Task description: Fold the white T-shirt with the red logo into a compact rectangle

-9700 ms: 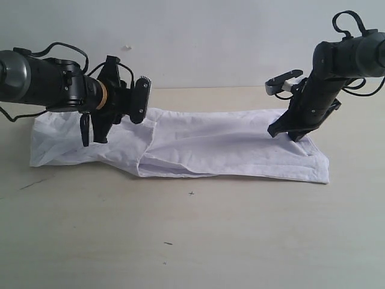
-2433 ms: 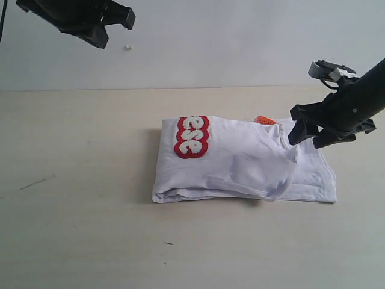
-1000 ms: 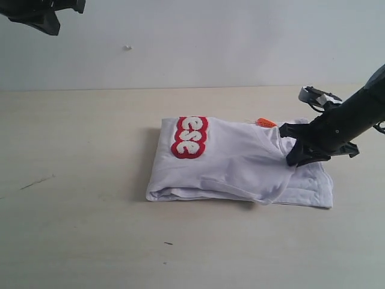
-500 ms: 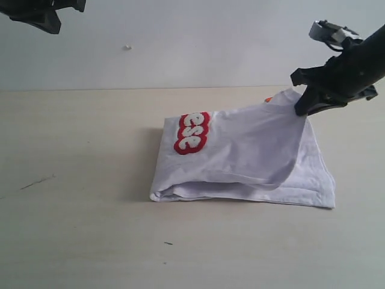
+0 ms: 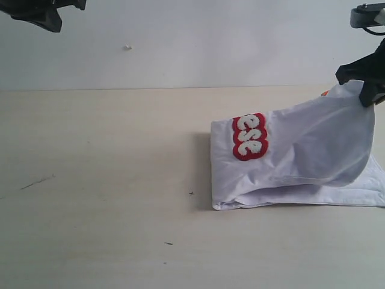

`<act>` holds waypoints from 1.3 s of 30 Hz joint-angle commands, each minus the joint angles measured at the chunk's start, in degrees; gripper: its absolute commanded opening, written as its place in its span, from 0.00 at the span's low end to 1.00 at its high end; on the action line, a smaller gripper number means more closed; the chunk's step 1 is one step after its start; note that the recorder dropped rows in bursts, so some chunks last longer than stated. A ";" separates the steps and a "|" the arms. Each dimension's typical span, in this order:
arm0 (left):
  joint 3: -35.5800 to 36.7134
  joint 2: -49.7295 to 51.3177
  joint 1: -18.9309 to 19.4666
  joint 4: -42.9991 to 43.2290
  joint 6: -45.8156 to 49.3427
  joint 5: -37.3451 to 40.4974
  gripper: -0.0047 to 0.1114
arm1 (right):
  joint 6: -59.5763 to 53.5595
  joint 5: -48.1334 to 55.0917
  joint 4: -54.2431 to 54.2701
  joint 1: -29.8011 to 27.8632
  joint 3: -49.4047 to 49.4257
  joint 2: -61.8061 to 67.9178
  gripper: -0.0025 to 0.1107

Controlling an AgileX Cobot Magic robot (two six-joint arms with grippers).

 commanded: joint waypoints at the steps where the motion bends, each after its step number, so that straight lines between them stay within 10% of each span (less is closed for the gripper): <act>1: 0.34 -0.63 0.06 -0.50 0.04 -0.89 0.04 | 4.90 -0.09 -8.45 -0.17 -1.26 -1.57 0.02; 12: 0.34 -0.63 0.06 -1.68 0.04 -1.53 0.04 | 21.50 7.85 -37.68 -0.17 -1.58 -1.71 0.02; 19: 0.34 -0.63 0.06 -2.83 0.04 -0.86 0.04 | 15.67 11.75 -28.72 -0.17 -2.16 -0.52 0.02; 22: 0.34 -0.73 0.06 -2.98 0.04 0.46 0.04 | 24.24 16.14 -46.28 -0.40 -2.16 2.59 0.03; 34: 0.34 -0.66 0.06 -3.11 0.44 0.34 0.04 | 30.70 13.88 -55.26 -0.51 -2.16 4.14 0.43; 39: 0.34 -0.66 0.06 -3.25 0.44 0.37 0.04 | 28.62 10.30 -45.73 -0.51 -2.26 4.14 0.40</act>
